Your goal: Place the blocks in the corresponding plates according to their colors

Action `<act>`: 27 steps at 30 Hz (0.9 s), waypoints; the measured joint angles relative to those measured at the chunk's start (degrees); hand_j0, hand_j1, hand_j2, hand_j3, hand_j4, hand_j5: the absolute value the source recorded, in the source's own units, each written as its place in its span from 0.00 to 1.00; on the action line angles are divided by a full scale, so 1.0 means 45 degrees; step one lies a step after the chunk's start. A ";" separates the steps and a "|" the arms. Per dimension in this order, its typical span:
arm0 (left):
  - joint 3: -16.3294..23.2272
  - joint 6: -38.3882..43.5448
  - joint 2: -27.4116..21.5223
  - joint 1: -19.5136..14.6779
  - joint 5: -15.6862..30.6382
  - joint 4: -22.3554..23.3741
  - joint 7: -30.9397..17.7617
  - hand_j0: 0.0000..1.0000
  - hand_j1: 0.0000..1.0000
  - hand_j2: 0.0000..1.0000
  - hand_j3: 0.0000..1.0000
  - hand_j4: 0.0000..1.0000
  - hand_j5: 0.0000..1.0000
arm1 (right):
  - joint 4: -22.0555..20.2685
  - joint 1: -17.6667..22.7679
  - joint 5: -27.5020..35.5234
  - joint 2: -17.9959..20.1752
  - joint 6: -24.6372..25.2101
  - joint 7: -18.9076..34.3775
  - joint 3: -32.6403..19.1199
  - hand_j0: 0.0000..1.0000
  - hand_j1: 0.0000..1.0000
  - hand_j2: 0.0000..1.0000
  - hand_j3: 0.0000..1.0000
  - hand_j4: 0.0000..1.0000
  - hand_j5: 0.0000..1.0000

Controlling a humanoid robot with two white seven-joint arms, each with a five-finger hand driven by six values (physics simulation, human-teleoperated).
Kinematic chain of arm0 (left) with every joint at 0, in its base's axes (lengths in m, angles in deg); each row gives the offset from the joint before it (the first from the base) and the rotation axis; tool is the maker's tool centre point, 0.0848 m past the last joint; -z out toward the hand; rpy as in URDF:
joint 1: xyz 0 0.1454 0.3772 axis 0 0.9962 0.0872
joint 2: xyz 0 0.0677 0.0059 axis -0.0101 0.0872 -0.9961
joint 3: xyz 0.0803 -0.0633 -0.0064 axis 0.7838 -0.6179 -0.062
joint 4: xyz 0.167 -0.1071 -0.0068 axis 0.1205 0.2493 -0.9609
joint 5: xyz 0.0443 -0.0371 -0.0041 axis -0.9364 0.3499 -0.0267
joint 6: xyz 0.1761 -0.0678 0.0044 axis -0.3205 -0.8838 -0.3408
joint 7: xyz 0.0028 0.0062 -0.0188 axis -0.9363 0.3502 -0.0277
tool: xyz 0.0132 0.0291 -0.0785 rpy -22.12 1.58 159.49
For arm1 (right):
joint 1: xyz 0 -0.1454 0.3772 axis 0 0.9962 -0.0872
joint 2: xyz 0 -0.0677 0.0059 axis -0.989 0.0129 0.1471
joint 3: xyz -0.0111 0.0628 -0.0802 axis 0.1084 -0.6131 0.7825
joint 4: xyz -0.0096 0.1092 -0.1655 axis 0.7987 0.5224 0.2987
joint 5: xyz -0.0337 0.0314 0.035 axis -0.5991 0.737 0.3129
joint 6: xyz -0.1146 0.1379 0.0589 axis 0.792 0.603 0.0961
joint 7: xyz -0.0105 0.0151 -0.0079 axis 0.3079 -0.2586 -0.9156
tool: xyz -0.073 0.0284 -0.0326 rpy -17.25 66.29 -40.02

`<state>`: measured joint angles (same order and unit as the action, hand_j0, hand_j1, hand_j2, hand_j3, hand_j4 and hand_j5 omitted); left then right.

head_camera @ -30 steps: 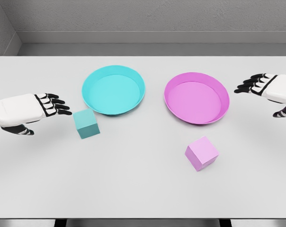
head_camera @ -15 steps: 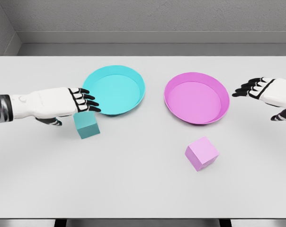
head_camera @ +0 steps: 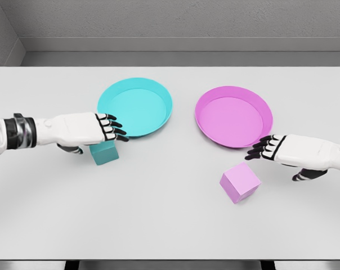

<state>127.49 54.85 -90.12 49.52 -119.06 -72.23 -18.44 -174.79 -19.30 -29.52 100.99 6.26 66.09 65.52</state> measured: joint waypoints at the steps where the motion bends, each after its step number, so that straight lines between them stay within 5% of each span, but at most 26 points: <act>1: 0.0012 0.0000 0.0031 0.0000 -0.0072 0.0006 -0.0009 1.00 1.00 1.00 1.00 1.00 1.00 | -0.0014 -0.0078 0.0004 -0.0007 0.0001 0.0000 0.0005 1.00 1.00 1.00 1.00 1.00 1.00; 4: 0.0033 0.0000 0.0157 -0.0001 -0.0263 0.0014 -0.0023 0.96 0.96 0.96 0.96 0.96 0.96 | -0.0038 -0.0917 0.0057 -0.0016 0.0008 -0.0002 0.0050 1.00 1.00 1.00 1.00 1.00 1.00; 6: 0.0035 0.0000 0.0194 0.0000 -0.0333 0.0018 -0.0034 0.90 0.90 0.90 0.90 0.90 0.90 | 0.0178 -0.2458 0.0091 -0.0017 -0.0027 0.0007 0.0137 1.00 1.00 1.00 1.00 1.00 1.00; 9: 0.0053 0.0002 0.0221 0.0001 -0.0395 0.0133 -0.0055 0.89 0.89 0.89 0.89 0.89 0.89 | 0.1775 -0.3279 0.0180 0.0137 0.0017 -0.0003 0.0159 1.00 1.00 1.00 1.00 1.00 1.00; 14: 0.0169 -0.0001 0.0233 0.0020 -0.0486 0.0342 -0.0115 0.89 0.89 0.89 0.89 0.89 0.89 | 0.2592 -0.6797 0.0218 0.0553 0.0029 -0.0006 0.3026 1.00 1.00 1.00 1.00 1.00 1.00; 17: 0.0209 -0.0001 0.0235 0.0020 -0.0497 0.0372 -0.0123 0.89 0.89 0.89 0.89 0.89 0.89 | 0.2089 -0.5937 0.0157 0.0854 -0.0009 0.0002 0.4186 1.00 1.00 1.00 1.00 1.00 1.00; 21: 0.0228 0.0000 0.0235 0.0020 -0.0509 0.0385 -0.0135 0.85 0.85 0.85 0.85 0.85 0.85 | 0.0629 -0.5937 0.0199 0.1243 0.0001 0.0000 0.4749 1.00 1.00 1.00 1.00 1.00 1.00; 27: 0.0235 0.0020 0.0256 0.0019 -0.0555 0.0388 -0.0128 0.82 0.82 0.82 0.82 0.82 0.82 | 0.0046 -0.6113 0.0354 0.1182 0.0005 -0.0001 0.5724 1.00 1.00 1.00 1.00 1.00 1.00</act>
<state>128.54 54.94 -88.96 49.61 -121.56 -70.48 -19.01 -174.59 -46.81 -27.93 106.31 6.28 66.09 91.27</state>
